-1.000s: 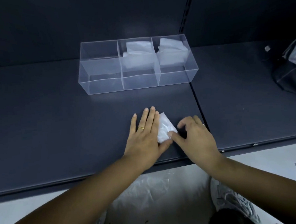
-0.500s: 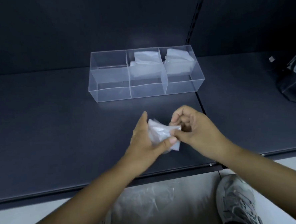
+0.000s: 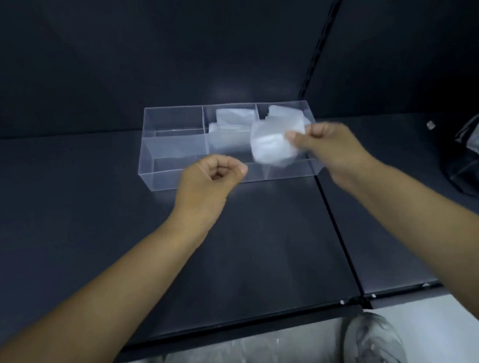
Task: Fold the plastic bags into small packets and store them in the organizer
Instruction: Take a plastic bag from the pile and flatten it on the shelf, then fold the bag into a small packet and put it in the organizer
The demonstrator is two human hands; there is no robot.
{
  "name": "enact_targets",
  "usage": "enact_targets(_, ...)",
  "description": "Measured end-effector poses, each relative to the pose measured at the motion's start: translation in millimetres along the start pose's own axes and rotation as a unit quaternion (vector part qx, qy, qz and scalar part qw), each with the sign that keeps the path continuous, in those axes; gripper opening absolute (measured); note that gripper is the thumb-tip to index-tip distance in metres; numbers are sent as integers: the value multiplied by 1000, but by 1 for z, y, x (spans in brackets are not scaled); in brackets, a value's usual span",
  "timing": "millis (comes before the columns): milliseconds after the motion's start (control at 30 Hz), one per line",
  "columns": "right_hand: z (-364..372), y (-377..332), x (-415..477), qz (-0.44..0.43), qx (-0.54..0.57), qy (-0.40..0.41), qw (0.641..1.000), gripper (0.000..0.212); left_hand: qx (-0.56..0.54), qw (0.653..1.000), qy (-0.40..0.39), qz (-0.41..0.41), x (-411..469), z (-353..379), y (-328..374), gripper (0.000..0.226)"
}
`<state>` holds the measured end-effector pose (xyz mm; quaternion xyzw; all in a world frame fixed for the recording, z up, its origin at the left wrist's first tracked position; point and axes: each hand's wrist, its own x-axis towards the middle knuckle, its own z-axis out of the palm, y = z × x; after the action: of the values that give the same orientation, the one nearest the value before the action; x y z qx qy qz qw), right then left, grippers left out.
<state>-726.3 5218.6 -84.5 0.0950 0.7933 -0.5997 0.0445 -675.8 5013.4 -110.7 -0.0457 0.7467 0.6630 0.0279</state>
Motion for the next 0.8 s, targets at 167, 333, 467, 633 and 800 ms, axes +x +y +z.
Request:
enact_targets(167,-11,13,93,28,-152,122,980,26,359,913,-1,195,8,-7,-22,32)
enact_targets(333,-2,27,115,-24,-382,217,898,24,540,815,-47,202,4,-12,-47,70)
enact_targets(467,0,19,103,-193,-398,251,861,22,555,804,-65,206,5,-15,-47,73)
enact_targets(633,8,25,77,-219,-551,-59,803,53,565,796,-76,205,5,-16,-49,74)
enact_targets(800,7,15,82,-79,-514,-123,845,74,578,786,-74,207,4,-17,-49,73)
